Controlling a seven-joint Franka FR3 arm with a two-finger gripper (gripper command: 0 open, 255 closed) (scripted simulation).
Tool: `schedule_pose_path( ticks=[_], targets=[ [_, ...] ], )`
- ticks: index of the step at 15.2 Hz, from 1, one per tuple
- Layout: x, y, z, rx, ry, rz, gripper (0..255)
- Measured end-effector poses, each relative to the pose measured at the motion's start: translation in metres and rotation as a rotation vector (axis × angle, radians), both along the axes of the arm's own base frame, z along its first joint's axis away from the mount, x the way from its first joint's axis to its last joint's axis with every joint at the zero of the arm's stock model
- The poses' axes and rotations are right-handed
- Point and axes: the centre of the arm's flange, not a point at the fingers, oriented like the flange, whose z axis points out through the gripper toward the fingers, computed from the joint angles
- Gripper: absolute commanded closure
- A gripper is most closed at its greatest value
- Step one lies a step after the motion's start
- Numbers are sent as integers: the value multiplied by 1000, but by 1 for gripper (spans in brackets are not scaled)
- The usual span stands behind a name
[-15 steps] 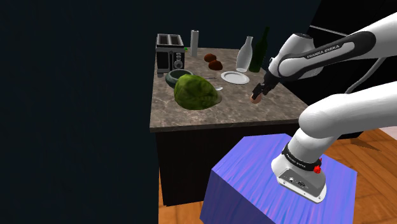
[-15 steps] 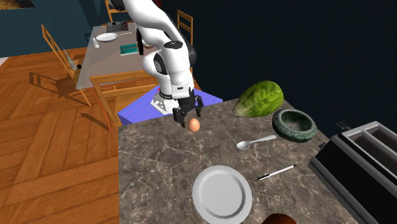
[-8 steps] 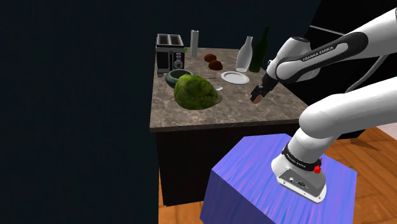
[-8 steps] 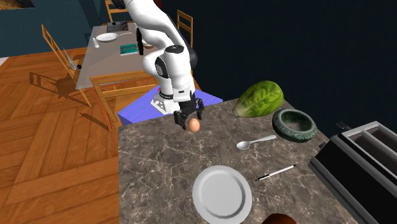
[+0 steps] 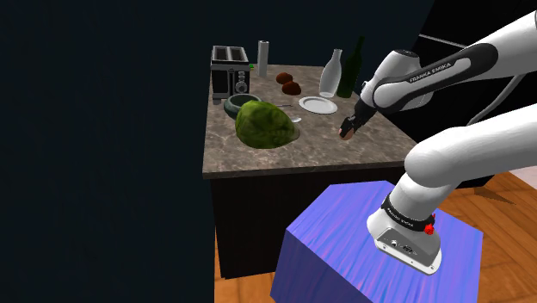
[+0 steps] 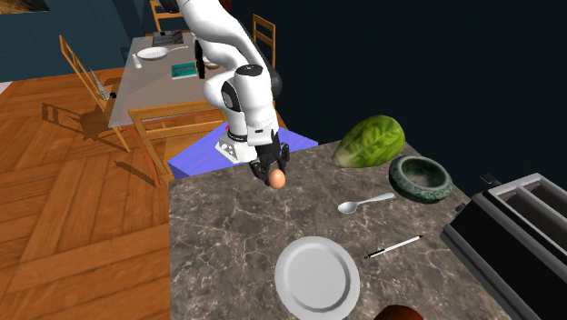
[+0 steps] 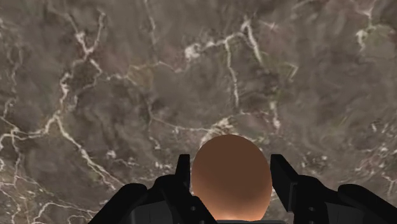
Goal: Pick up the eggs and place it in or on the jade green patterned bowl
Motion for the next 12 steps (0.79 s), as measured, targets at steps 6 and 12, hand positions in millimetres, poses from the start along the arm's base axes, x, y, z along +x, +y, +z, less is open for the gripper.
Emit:
schedule_pose_path(
  ticks=[6,12],
  targets=[
    [0,0,6,0,0,0,255],
    [0,0,35,0,0,0,255]
  ],
)
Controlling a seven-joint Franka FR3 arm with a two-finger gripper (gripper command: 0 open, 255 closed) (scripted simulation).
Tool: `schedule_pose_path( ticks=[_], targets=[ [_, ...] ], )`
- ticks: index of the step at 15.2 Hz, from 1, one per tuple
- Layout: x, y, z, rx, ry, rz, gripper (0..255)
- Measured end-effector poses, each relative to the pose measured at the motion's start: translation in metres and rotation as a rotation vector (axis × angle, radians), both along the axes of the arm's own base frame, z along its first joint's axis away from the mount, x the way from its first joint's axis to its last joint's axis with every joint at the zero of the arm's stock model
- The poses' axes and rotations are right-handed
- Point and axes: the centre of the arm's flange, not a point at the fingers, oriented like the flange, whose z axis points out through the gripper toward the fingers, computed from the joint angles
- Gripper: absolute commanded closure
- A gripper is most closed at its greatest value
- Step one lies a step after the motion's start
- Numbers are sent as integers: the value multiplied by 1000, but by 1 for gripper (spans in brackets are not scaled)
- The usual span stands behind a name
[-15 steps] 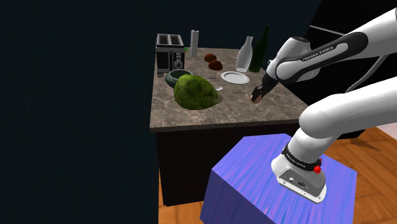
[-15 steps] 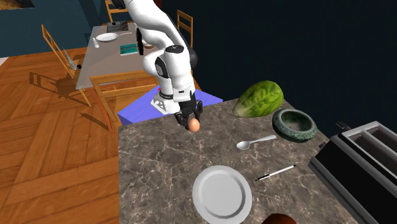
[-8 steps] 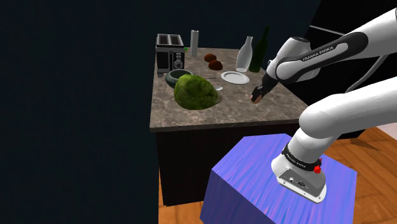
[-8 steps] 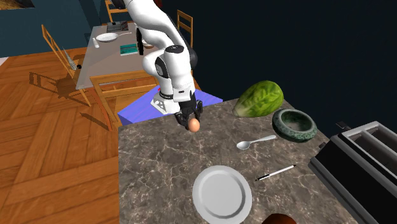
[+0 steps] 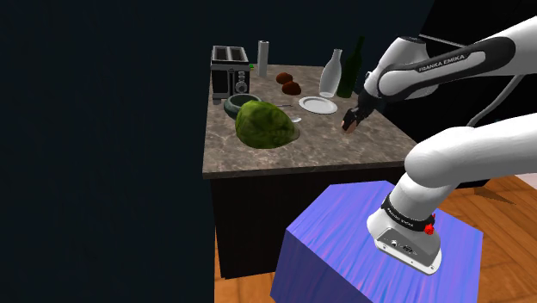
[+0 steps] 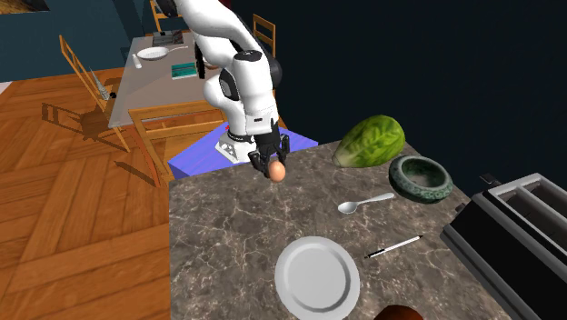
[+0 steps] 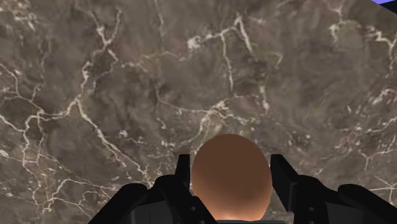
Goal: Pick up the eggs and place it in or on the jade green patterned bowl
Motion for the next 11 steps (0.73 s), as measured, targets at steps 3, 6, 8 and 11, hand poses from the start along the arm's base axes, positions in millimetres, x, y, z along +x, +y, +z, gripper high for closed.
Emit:
schedule_pose_path(
  ticks=[3,6,8,11],
  targets=[
    [0,-1,18,0,0,0,255],
    [1,-1,32,0,0,0,255],
    [1,0,42,0,0,0,255],
    [0,-1,58,0,0,0,255]
  ],
)
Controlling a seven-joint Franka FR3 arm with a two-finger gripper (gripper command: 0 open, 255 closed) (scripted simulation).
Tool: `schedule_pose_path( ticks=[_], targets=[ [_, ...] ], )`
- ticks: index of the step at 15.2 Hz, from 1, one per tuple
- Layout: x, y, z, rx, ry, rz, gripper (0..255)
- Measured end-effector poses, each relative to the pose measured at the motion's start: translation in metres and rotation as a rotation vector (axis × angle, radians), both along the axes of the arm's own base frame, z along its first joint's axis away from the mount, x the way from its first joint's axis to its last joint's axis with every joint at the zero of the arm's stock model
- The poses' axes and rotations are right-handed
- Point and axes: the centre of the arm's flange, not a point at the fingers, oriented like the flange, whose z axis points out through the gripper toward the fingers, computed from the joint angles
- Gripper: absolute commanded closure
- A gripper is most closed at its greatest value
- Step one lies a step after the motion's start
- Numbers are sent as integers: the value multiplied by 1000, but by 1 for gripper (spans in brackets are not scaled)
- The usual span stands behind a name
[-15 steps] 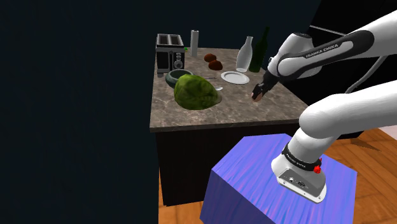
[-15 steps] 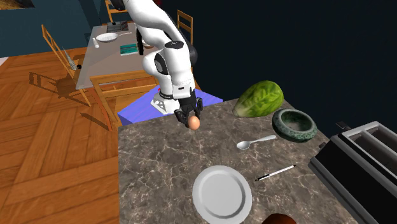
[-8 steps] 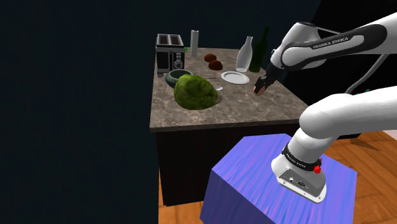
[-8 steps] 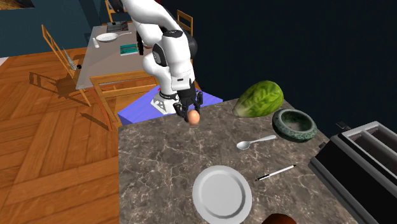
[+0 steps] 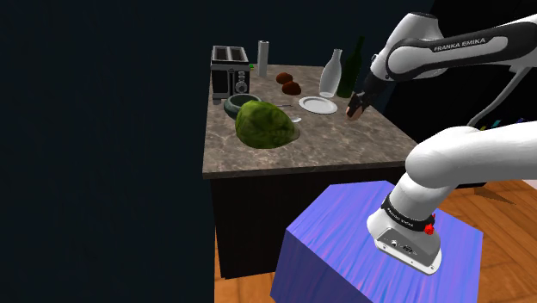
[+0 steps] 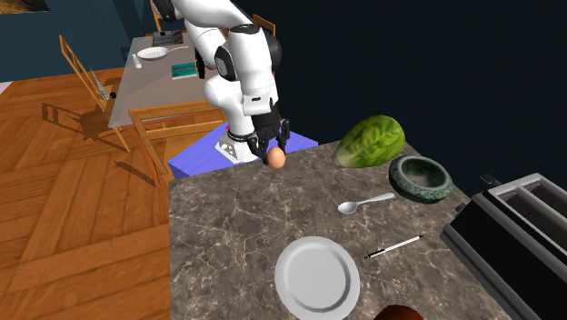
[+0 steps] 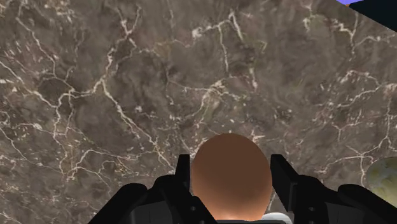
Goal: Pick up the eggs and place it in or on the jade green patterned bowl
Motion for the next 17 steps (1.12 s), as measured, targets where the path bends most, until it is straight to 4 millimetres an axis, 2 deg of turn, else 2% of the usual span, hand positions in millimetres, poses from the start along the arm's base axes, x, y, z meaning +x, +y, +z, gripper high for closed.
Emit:
schedule_pose_path(
  ticks=[14,17],
  targets=[
    [0,0,73,0,0,0,255],
    [24,16,78,0,1,0,255]
  ],
)
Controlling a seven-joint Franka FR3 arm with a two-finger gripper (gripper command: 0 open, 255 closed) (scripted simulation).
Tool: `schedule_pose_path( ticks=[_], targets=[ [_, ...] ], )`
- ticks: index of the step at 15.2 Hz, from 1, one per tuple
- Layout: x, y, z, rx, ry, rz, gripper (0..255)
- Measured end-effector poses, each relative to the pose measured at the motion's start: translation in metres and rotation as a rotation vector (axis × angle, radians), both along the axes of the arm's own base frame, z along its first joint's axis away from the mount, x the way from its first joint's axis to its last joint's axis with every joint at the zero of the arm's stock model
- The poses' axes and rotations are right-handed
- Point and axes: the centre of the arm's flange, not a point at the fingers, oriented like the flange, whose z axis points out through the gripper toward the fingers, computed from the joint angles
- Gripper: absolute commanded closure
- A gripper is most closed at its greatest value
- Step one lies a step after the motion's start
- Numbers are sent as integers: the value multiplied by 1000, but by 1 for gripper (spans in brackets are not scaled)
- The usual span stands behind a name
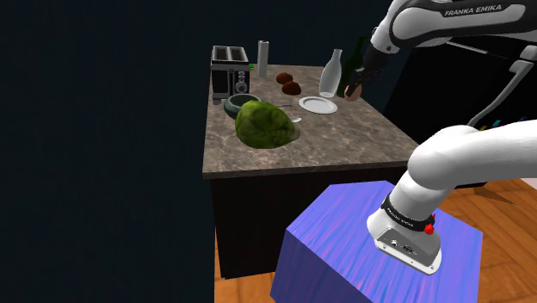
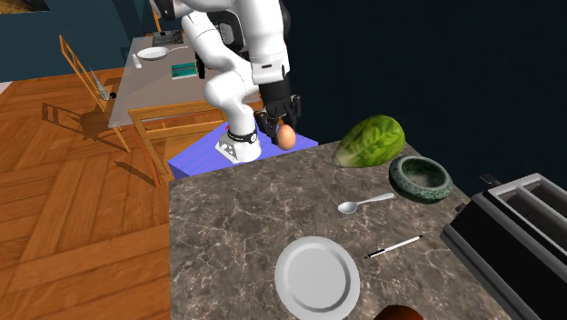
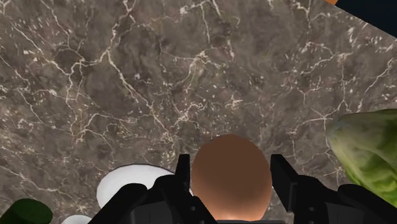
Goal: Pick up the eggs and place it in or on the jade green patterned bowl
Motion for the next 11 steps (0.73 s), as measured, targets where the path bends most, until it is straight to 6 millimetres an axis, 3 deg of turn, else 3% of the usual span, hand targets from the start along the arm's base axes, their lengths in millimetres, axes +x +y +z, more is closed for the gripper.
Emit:
schedule_pose_path(
  ticks=[11],
  targets=[
    [121,70,3,0,0,0,255]
  ],
)
